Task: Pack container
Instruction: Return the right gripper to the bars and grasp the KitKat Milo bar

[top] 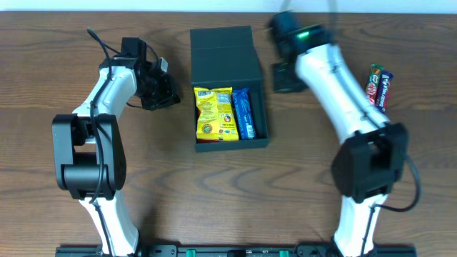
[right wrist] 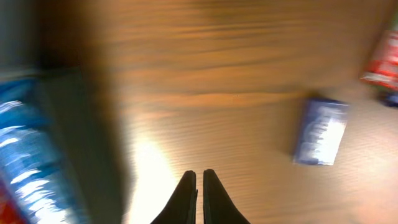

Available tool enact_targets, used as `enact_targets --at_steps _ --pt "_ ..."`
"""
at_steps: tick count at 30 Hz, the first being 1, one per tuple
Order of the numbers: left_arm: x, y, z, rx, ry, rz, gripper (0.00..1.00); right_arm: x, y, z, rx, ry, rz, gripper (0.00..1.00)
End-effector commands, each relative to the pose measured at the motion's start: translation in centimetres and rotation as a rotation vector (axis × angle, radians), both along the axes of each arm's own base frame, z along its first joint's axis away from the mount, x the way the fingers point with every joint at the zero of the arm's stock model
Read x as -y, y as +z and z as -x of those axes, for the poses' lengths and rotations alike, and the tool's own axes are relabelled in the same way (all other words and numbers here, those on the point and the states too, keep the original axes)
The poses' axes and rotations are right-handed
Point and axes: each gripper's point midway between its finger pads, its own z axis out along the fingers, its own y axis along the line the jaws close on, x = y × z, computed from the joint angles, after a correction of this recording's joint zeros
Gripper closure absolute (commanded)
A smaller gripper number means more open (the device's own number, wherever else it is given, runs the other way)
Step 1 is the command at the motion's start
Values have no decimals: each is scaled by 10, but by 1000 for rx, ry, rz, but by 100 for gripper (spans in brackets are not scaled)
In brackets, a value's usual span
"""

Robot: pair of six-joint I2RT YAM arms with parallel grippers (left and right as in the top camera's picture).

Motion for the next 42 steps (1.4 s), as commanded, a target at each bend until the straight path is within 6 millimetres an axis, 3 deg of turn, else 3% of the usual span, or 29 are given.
enact_targets --at_steps 1,4,7,9,15,21,29,42 --pt "0 -4 -1 0 -16 0 94 73 18 -5 21 -94 58 85" --pt "0 -3 -1 0 -16 0 94 128 15 -6 34 -222 60 65" --pt "0 -3 -1 0 -16 0 94 174 5 -11 80 -346 48 57" --pt "0 -3 -1 0 -17 0 94 188 -3 -17 115 -378 25 55" --pt "1 -3 -1 -2 -14 1 95 200 -27 -35 190 -396 33 51" --pt "2 -3 2 -23 0 10 95 222 -65 -45 181 -443 72 46" --pt "2 -4 6 -53 20 14 94 240 -107 -53 182 -510 -61 51" --pt "1 -4 6 -65 42 17 94 231 -116 -66 213 -487 -131 53"
